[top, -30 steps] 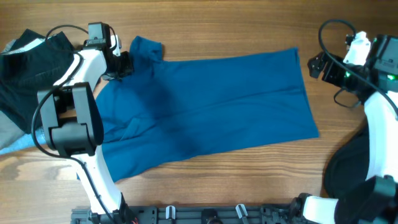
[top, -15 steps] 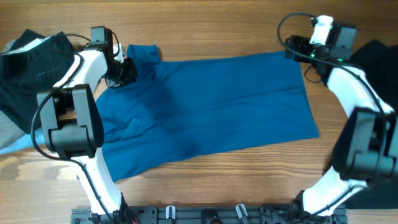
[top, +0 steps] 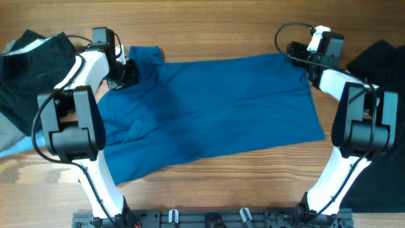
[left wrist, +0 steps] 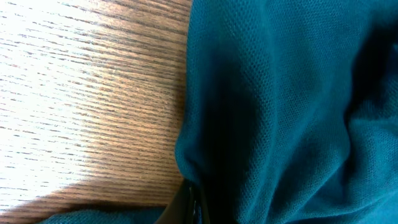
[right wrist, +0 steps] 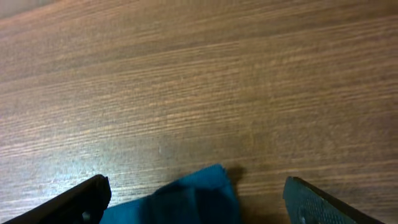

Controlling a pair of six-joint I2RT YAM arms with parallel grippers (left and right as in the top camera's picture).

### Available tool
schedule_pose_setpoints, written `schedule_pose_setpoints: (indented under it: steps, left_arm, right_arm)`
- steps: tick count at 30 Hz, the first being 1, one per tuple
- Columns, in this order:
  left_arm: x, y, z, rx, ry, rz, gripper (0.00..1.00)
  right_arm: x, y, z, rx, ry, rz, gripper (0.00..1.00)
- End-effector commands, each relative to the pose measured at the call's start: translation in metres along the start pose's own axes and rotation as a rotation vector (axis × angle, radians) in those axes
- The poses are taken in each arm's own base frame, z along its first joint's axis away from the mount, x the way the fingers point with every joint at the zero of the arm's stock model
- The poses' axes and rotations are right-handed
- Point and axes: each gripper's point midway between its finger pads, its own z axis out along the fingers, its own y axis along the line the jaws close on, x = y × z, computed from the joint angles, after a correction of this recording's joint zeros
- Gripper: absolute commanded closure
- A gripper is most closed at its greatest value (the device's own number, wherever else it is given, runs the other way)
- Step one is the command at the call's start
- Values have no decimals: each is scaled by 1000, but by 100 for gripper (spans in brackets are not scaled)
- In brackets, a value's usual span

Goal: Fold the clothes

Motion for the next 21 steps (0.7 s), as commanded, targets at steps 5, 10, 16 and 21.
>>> schedule_pose_setpoints:
  steps: [5, 10, 16, 21]
  left_arm:
    - [13, 1, 4, -8, 37, -12, 96]
    - [15, 2, 4, -10, 43, -13, 96]
    - [15, 2, 4, -10, 43, -13, 96]
    - [16, 2, 4, -12, 49, -15, 96]
  right_arm:
    - [32, 16, 17, -43, 70, -83, 7]
    - [49, 22, 22, -19, 114, -197, 10]
    - [58, 7, 21, 71, 156, -225, 32]
    - [59, 0, 20, 108, 161, -227, 48]
